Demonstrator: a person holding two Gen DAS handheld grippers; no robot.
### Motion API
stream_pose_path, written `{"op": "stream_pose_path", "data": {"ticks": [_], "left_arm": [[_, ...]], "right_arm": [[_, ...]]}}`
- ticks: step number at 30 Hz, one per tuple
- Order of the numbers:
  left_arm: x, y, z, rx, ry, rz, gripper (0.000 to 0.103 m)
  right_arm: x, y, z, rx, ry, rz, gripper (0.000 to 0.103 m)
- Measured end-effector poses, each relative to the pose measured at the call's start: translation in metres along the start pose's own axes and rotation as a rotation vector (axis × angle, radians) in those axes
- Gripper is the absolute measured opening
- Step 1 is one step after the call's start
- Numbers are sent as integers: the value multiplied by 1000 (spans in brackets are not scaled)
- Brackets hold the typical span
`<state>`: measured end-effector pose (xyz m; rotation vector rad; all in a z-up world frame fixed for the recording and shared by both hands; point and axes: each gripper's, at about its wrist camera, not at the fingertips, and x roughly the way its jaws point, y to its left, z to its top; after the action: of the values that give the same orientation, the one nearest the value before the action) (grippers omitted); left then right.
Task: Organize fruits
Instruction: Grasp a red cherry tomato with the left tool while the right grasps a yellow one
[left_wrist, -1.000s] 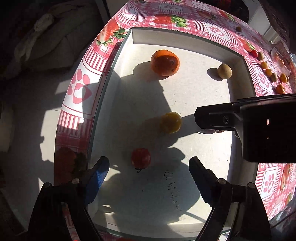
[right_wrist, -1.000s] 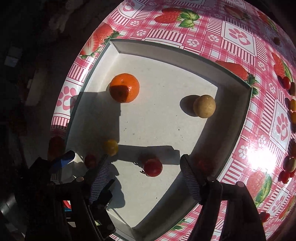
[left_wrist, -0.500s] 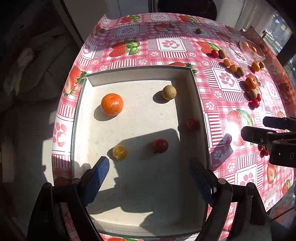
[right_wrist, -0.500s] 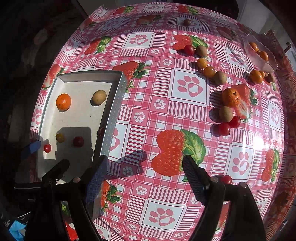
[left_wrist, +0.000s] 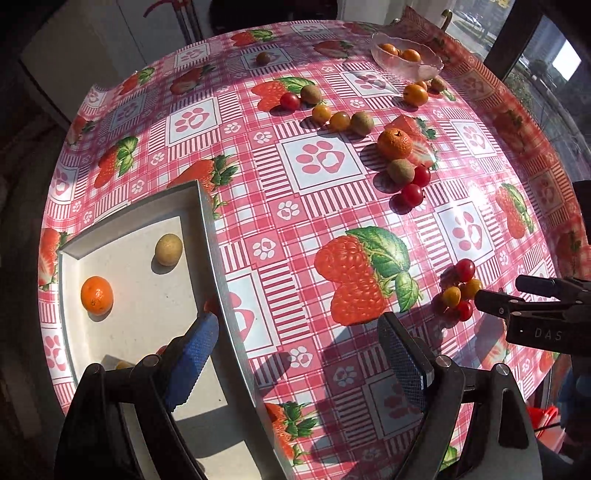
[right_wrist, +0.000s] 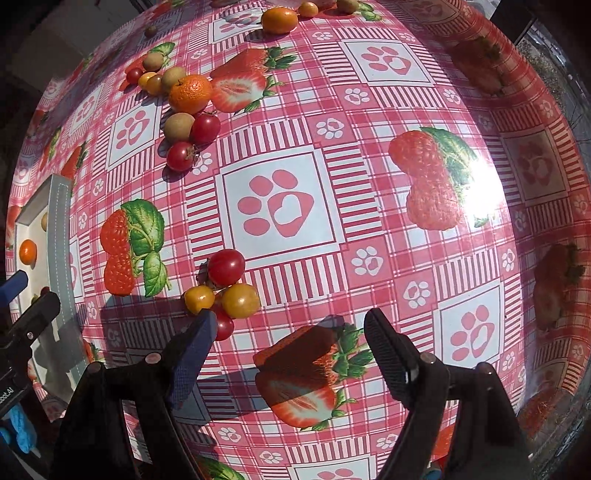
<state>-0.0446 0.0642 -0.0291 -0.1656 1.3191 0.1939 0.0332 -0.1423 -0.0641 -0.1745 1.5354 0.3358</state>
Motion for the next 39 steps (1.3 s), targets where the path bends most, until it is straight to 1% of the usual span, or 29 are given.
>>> {"op": "stream_pose_path", "data": {"ticks": [2,3,4,6,8,9,14,15,16,17,18,19,22,23,24,26,28,30,31,33,34,35,39], "left_arm": [[5,-10,8,10,6,-13,88],[7,-14,12,14,6,-18,88],[10,-18,17,20,6,-22,88],[15,-27,25,27,9,-30,88],[20,-37,34,34,13,-44,88],[22,-41,38,39,14,-48,88],[34,-64,57,54,17,-66,88],[37,-68,61,54,15,-66,88],[39,-71,66,52,14,-67,88],[42,-74,70,49,14,-68,88],[45,-77,74,45,15,-68,88],[48,-80,77,40,16,-64,88],[58,-86,86,25,24,-49,88],[61,-87,87,21,28,-48,86],[64,-88,89,18,33,-49,76],[72,-90,91,18,59,-41,64],[76,-91,90,8,64,-31,63],[76,-91,90,-3,58,-23,54],[76,-91,90,-5,52,-25,51],[76,-92,91,-2,41,-33,31],[77,-91,92,2,39,-37,29],[77,-89,93,3,36,-47,24],[74,-83,96,-5,30,-80,24]], "right_arm": [[2,0,2,-8,-2,21,84],[3,0,3,-9,-3,28,81],[5,0,4,-9,0,36,74],[10,1,8,-8,11,52,63],[11,4,10,-13,7,52,63],[11,5,9,-23,6,54,60],[17,23,11,-75,6,57,58],[17,24,11,-80,5,55,54],[17,26,12,-83,2,57,46],[16,27,11,-86,1,57,41],[16,27,12,-90,1,53,34],[17,27,13,-95,3,52,31],[17,22,14,-95,3,67,28],[17,20,14,-95,3,72,28],[18,19,14,-93,2,77,28],[18,20,13,-86,2,85,28],[18,22,11,-80,2,95,28],[17,23,10,-75,3,106,28],[17,24,9,-72,3,112,26],[19,16,16,-66,6,135,24],[18,15,17,-63,5,145,24],[16,13,17,-61,1,156,24],[12,5,20,-38,-5,205,24]]}}
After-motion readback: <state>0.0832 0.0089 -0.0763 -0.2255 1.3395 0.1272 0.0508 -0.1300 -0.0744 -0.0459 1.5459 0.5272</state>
